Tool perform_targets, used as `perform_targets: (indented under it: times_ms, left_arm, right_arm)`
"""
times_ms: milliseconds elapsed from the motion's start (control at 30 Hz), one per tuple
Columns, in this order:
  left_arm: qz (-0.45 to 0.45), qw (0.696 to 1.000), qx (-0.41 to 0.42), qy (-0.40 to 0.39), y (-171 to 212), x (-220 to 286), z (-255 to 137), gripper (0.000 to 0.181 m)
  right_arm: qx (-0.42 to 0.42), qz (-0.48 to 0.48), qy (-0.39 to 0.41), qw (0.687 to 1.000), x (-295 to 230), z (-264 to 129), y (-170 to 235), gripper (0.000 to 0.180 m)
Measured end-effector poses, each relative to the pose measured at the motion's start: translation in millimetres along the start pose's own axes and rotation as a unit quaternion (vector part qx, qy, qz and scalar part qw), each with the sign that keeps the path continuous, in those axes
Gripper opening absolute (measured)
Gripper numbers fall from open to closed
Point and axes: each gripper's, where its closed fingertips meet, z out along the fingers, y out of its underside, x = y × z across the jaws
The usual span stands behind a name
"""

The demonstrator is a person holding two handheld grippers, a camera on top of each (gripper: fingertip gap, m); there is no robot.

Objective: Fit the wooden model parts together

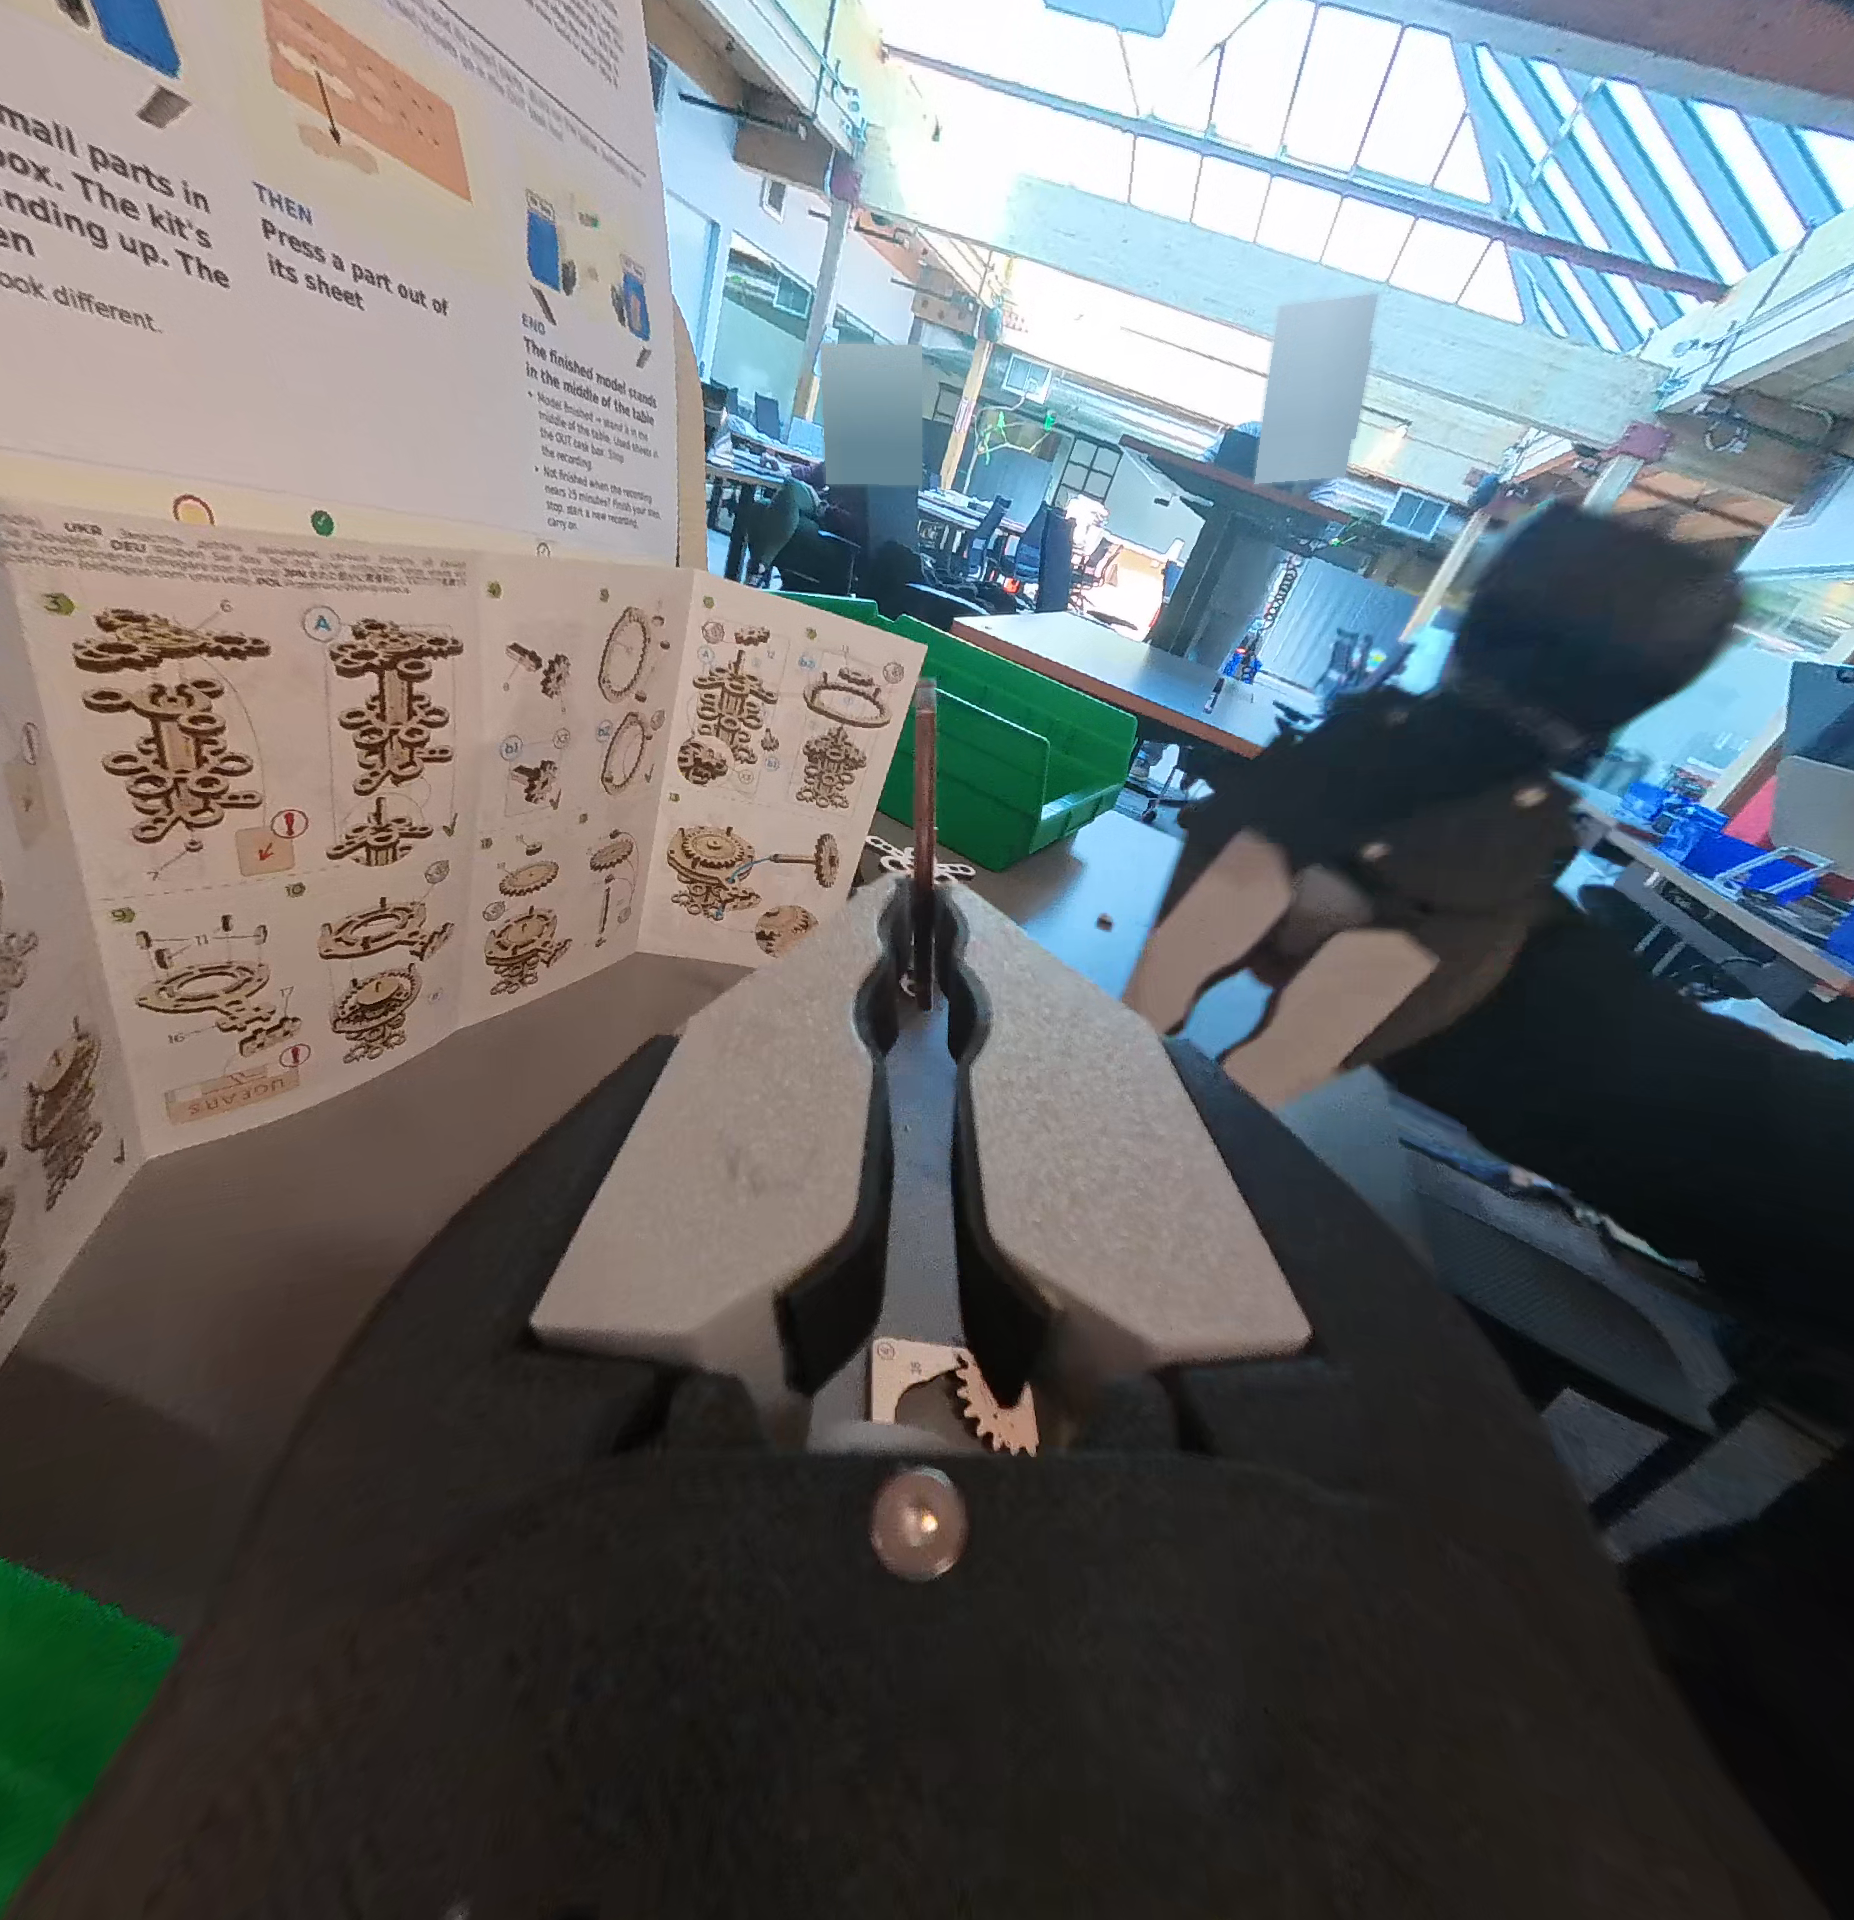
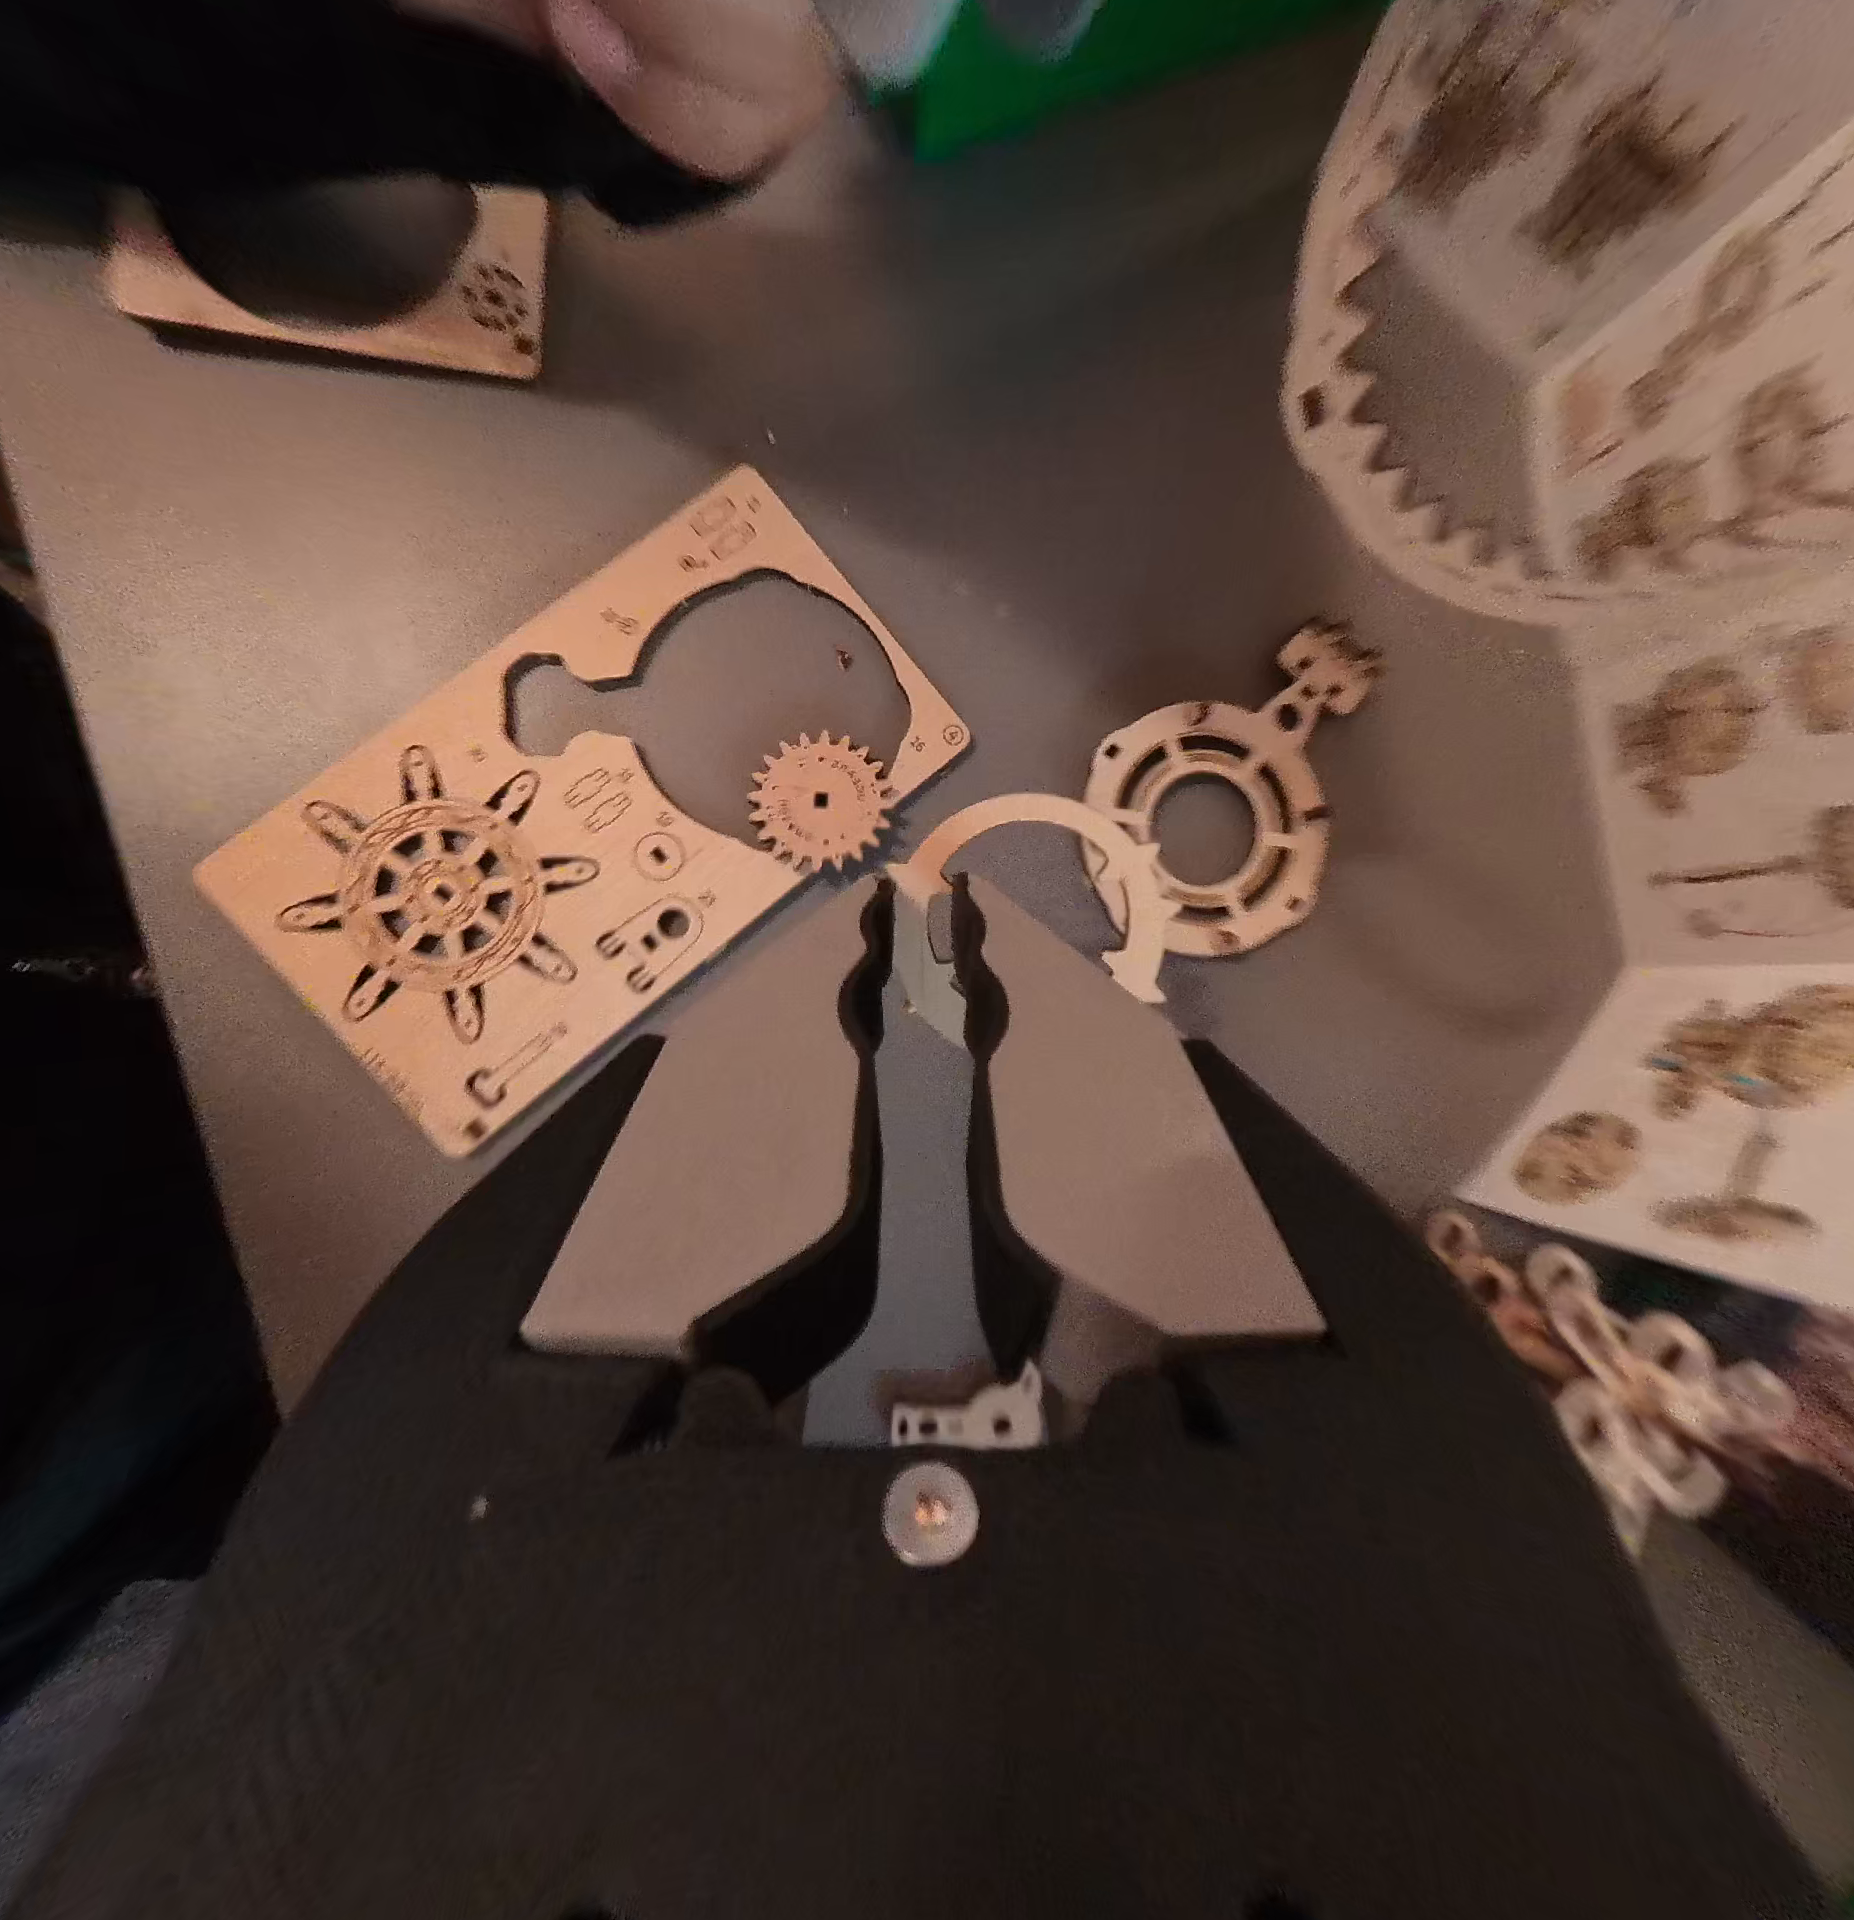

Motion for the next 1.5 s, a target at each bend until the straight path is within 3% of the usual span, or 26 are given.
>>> perform_targets:
  times_ms: [33, 133, 233, 367, 433, 667, 800, 900, 1033, 1300, 1400, 1467, 1500]
  left_arm:
    - [-0.001, 1.000, 0.001, 0.000, -1, -1, -1, 0.000]
    - [-0.004, 1.000, 0.001, 0.001, -1, -1, -1, 0.000]
    - [-0.007, 1.000, -0.006, 0.012, 4, 5, 3, 0.000]
    - [0.000, 0.999, -0.031, 0.024, 16, 13, 11, 0.000]
    - [-0.002, 0.999, -0.042, 0.027, 23, 14, 15, 0.000]
    - [-0.033, 0.998, -0.044, 0.038, 27, 9, 16, 0.000]
    - [-0.032, 0.997, -0.051, 0.038, 28, 8, 15, 0.000]
    - [-0.058, 0.994, -0.061, 0.069, 32, 18, 19, 0.000]
    - [-0.088, 0.985, -0.098, 0.116, 50, 36, 27, 0.000]
    - [-0.109, 0.971, -0.127, 0.172, 62, 65, 29, 0.000]
    - [-0.106, 0.972, -0.124, 0.170, 60, 65, 26, 0.000]
    - [-0.097, 0.974, -0.125, 0.164, 59, 62, 24, 0.000]
    - [-0.090, 0.976, -0.126, 0.156, 59, 58, 23, 0.000]
  right_arm:
    - [0.009, -0.009, 0.015, 1.000, 0, -20, 1, 0.007]
    - [-0.006, -0.007, 0.062, 0.998, 11, -79, 37, 0.008]
    - [-0.041, 0.016, 0.056, 0.997, 14, -113, 100, 0.008]
    - [-0.120, 0.044, 0.017, 0.992, 2, -92, 197, 0.017]
    - [-0.125, 0.067, 0.003, 0.990, -5, -87, 221, 0.026]
    - [0.097, 0.108, 0.123, 0.982, 20, -210, 183, 0.034]
    - [0.153, 0.140, 0.147, 0.967, 18, -232, 187, 0.033]
    - [0.203, 0.178, 0.120, 0.955, 16, -214, 179, 0.035]
    - [0.280, 0.201, 0.029, 0.938, 11, -178, 136, 0.038]
    - [0.293, 0.192, -0.112, 0.930, 15, -79, 25, 0.049]
    - [0.283, 0.171, -0.170, 0.928, 7, -55, -1, 0.038]
    - [0.280, 0.146, -0.171, 0.933, 5, -49, -8, 0.000]
    - [0.282, 0.140, -0.168, 0.934, 7, -48, -10, 0.000]
